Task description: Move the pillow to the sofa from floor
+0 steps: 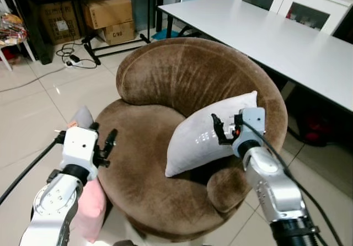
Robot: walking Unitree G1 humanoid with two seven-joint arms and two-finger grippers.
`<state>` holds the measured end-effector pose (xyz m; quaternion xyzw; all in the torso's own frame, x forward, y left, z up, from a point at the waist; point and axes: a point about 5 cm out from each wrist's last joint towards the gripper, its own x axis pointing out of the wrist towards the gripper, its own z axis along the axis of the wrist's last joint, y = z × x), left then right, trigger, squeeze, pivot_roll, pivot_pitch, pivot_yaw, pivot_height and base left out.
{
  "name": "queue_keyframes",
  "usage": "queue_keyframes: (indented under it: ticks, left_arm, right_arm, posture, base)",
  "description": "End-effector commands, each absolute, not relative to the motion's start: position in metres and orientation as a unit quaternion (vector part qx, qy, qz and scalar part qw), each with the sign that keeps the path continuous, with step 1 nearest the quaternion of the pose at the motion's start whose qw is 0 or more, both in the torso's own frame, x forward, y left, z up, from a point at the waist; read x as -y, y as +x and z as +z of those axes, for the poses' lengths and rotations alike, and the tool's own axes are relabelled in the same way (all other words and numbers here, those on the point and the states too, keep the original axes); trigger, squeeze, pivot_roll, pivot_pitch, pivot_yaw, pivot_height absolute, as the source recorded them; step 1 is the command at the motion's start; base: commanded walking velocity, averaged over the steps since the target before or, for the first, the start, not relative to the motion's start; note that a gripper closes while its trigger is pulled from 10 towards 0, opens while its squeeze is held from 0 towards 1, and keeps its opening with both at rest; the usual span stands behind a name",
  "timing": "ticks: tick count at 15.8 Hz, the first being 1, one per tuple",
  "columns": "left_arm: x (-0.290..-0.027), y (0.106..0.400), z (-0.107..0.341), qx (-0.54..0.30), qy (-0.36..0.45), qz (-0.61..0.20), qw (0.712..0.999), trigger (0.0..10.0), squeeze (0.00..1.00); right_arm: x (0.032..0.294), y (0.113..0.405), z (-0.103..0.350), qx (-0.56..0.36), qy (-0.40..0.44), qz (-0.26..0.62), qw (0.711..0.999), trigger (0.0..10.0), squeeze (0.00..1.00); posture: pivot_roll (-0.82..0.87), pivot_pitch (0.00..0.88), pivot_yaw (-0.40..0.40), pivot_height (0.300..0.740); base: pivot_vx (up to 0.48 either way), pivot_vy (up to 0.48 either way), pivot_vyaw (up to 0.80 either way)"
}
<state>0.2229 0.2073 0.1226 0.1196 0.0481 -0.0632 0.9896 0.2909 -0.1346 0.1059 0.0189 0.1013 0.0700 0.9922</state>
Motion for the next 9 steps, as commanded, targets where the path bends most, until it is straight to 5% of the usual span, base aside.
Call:
queue_keyframes:
  ticks: [1,9]
  left_arm:
    - [-0.2057,0.2222,0.1255,-0.037,0.122,-0.056,0.990,10.0,0.00]
    - [-0.2069,0.2244,0.1245,-0.039,0.117,-0.029,0.992,10.0,0.00]
  right_arm:
    - [0.1297,0.2933,0.1147,-0.087,0.018,0.093,0.992,10.0,1.00]
    - [0.1221,0.2978,0.1219,-0.097,0.011,0.130,0.987,10.0,1.00]
  posture:
    - [0.05,0.000,-0.118,0.740]
    - [0.06,0.000,-0.135,0.740]
  base:
    - [0.000,0.244,0.00]
    - [0.000,0.452,0.00]
